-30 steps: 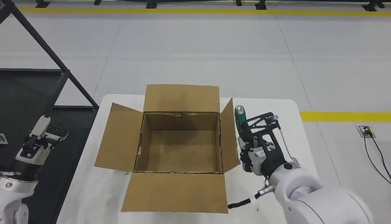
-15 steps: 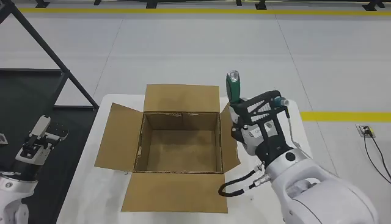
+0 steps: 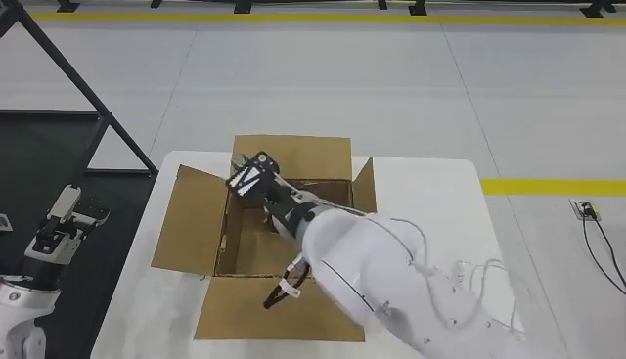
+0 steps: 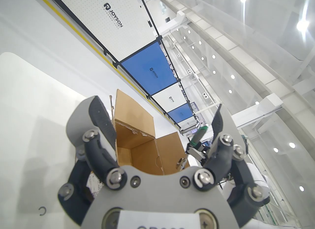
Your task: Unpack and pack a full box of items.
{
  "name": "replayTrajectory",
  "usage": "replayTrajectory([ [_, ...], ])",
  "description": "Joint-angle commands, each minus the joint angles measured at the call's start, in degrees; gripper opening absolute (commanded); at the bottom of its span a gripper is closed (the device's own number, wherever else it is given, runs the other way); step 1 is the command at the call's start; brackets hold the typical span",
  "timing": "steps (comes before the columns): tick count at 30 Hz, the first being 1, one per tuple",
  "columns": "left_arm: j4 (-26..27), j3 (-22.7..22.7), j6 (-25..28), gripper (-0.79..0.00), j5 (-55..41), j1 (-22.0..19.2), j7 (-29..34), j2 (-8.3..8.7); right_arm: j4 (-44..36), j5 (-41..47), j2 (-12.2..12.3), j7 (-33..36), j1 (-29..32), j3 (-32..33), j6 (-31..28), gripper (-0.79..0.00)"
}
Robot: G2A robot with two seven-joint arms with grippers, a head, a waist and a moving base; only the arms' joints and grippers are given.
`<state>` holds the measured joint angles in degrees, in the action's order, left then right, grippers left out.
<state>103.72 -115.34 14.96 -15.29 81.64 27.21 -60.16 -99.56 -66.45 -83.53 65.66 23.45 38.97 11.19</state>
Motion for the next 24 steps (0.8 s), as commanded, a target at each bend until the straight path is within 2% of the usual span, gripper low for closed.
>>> replayTrajectory([
  [1,0.00,0.00,0.00,0.000,0.00,0.00,0.00,0.00,6.51,2.18,-1.47,-0.88,-2.07,-2.40,0.65,-0.785],
  [6,0.00,0.00,0.00,0.000,0.00,0.00,0.00,0.00,18.44,6.72,-4.68,-3.34,-5.11,-5.84,2.38,-0.785],
  [18,0.00,0.00,0.00,0.000,0.00,0.00,0.00,0.00,18.68,6.76,-4.66,-4.27,-4.63,-5.66,2.20,-0.785],
  [21,0.00,0.00,0.00,0.000,0.00,0.00,0.00,0.00,23.12,8.44,-5.16,-3.90,-4.90,-5.49,-1.15,-0.785],
  [24,0.00,0.00,0.00,0.000,0.00,0.00,0.00,0.00,30.06,10.87,-6.88,-1.37,-7.81,-7.17,-4.22,-0.785],
])
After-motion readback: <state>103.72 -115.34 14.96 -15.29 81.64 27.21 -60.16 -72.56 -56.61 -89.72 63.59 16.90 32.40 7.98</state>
